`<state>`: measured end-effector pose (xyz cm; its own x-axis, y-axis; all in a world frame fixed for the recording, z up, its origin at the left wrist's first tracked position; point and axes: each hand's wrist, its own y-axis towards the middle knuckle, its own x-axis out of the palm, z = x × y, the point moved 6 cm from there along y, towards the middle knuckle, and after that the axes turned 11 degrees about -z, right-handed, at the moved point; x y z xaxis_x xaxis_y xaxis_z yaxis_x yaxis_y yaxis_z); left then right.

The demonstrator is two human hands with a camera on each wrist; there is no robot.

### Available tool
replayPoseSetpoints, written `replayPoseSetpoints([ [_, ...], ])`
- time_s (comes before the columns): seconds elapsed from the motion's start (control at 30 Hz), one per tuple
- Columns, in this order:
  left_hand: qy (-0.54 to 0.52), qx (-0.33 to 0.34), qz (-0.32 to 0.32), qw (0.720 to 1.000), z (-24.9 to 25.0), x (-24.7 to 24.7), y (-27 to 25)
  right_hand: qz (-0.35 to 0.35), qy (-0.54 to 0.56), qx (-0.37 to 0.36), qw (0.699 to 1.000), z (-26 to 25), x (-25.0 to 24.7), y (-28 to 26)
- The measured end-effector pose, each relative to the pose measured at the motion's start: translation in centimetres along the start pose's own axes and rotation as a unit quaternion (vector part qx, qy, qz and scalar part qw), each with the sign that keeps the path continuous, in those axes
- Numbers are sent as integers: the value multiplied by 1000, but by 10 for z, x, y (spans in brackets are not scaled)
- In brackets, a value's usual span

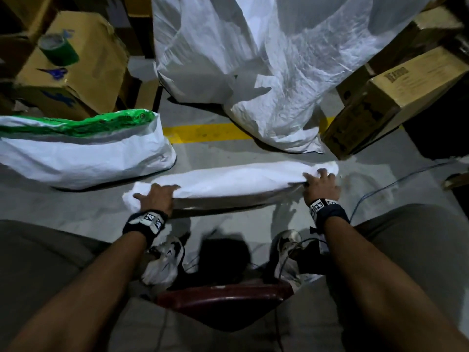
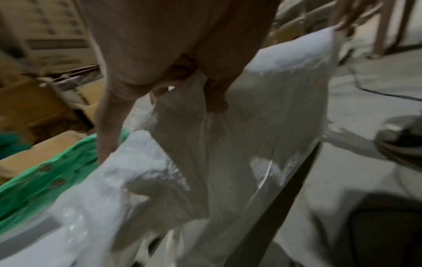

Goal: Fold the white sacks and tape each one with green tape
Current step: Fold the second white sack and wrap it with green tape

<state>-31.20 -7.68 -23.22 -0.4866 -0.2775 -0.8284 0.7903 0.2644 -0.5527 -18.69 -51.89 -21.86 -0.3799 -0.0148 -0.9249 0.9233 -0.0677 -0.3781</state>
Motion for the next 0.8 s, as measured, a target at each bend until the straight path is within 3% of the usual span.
replayPoseSetpoints([
  [0.13,64,17,-46,997,28,34,-8,-97,-111,-137,979,-47,45,-18],
  [0.23,68,3,-61,996,26,38,-13,-83,-135,-199,967,-91,61,-39],
  [0.5,177,52,-31,982,31,43,-25,-30,-148,-275,949,-154,40,-40],
  [0.67,220,91,-39,970,31,42,-32,-106,-167,-283,938,-151,52,-19],
  [0.8,193,82,-45,977,10,40,-30,-117,-174,-290,934,-148,63,-23],
])
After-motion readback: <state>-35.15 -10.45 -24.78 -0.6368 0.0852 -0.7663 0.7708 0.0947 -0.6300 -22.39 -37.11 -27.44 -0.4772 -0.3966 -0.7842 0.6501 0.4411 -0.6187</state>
